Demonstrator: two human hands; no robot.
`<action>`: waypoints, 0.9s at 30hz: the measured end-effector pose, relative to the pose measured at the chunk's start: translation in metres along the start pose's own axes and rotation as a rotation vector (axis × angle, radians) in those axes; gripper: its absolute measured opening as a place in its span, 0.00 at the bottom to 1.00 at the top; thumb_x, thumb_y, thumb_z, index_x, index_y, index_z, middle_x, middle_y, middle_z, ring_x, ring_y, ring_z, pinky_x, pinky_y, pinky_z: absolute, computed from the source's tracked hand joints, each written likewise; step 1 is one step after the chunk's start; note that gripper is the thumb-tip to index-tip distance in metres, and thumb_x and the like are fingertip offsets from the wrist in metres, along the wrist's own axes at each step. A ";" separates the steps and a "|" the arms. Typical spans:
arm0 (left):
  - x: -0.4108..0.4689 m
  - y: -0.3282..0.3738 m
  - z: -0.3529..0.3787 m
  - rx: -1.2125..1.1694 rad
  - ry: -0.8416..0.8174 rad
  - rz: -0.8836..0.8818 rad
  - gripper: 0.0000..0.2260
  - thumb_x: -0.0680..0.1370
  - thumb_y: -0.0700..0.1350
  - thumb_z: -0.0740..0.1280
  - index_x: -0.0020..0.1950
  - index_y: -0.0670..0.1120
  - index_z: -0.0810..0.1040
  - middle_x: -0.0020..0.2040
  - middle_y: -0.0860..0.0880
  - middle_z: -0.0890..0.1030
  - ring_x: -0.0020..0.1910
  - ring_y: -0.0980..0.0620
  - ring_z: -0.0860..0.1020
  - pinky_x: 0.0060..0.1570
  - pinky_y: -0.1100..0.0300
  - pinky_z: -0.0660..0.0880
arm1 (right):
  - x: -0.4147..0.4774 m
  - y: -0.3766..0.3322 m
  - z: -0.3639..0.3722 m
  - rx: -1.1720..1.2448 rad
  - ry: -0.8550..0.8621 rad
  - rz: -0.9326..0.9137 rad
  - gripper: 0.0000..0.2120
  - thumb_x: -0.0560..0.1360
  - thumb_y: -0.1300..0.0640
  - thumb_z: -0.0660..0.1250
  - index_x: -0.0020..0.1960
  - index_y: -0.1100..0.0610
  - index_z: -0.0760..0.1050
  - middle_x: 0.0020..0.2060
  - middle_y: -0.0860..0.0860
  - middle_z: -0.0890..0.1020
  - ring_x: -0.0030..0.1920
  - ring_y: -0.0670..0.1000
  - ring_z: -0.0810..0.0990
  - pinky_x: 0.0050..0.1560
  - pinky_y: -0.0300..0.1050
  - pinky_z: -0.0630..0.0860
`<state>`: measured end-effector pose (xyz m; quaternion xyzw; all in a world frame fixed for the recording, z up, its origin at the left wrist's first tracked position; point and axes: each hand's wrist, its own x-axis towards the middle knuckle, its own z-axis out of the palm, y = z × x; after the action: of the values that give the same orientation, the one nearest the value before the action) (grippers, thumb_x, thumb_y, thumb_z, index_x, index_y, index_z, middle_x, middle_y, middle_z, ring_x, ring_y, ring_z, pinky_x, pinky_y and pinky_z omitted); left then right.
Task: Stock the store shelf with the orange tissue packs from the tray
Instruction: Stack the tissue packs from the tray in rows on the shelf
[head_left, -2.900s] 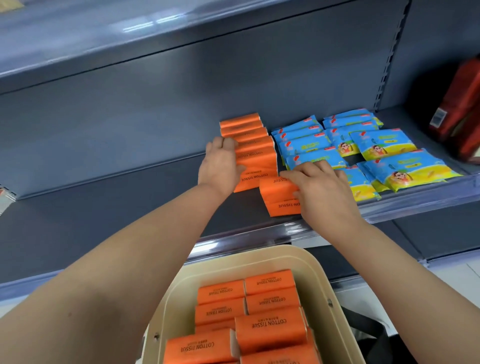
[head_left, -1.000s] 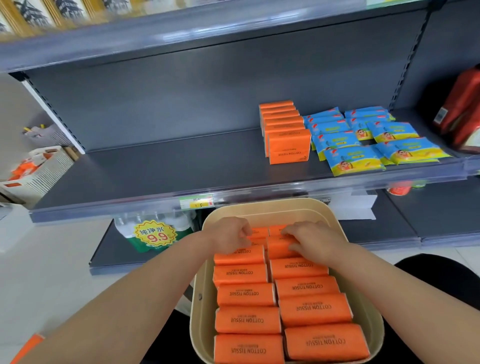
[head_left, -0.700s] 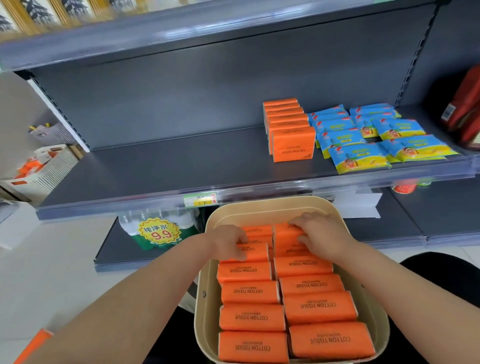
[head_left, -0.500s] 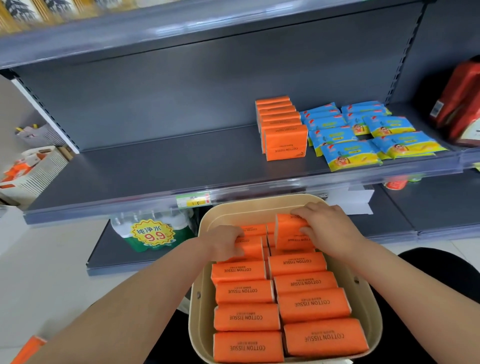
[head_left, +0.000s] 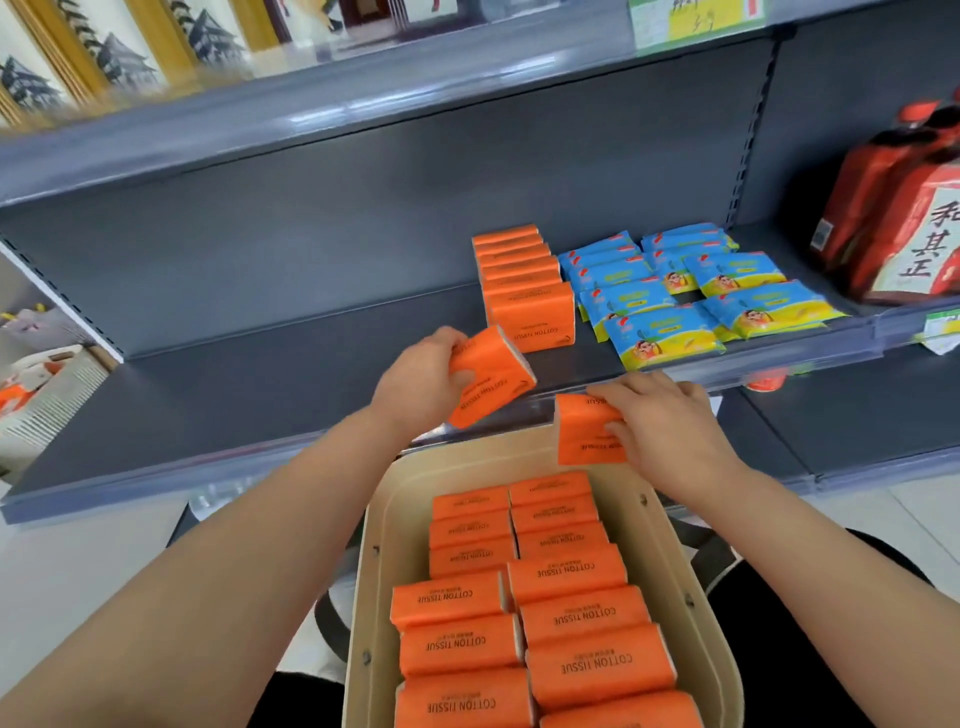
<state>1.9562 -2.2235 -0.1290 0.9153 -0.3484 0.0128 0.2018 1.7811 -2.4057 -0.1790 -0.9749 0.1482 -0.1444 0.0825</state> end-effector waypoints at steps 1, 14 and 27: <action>0.009 0.006 0.000 0.003 0.015 0.006 0.17 0.77 0.45 0.67 0.65 0.46 0.70 0.59 0.46 0.78 0.57 0.45 0.75 0.52 0.55 0.70 | 0.002 0.003 -0.002 0.008 0.018 0.005 0.22 0.76 0.56 0.65 0.68 0.45 0.68 0.61 0.46 0.74 0.63 0.52 0.69 0.59 0.52 0.63; 0.086 0.058 0.051 0.210 -0.040 0.089 0.20 0.78 0.40 0.64 0.69 0.46 0.68 0.65 0.45 0.71 0.67 0.45 0.66 0.58 0.47 0.73 | 0.018 0.038 -0.004 0.034 0.032 0.043 0.22 0.77 0.55 0.64 0.70 0.45 0.67 0.63 0.45 0.73 0.64 0.52 0.68 0.59 0.51 0.62; 0.093 0.032 0.034 -0.020 0.047 0.035 0.20 0.77 0.42 0.68 0.69 0.47 0.69 0.66 0.48 0.71 0.67 0.49 0.67 0.61 0.54 0.69 | 0.078 0.006 -0.006 0.102 0.127 -0.089 0.22 0.74 0.58 0.68 0.66 0.46 0.72 0.60 0.47 0.76 0.61 0.54 0.71 0.57 0.55 0.63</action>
<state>2.0020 -2.3173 -0.1336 0.9064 -0.3595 0.0342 0.2190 1.8489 -2.4367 -0.1548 -0.9639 0.1020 -0.2168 0.1160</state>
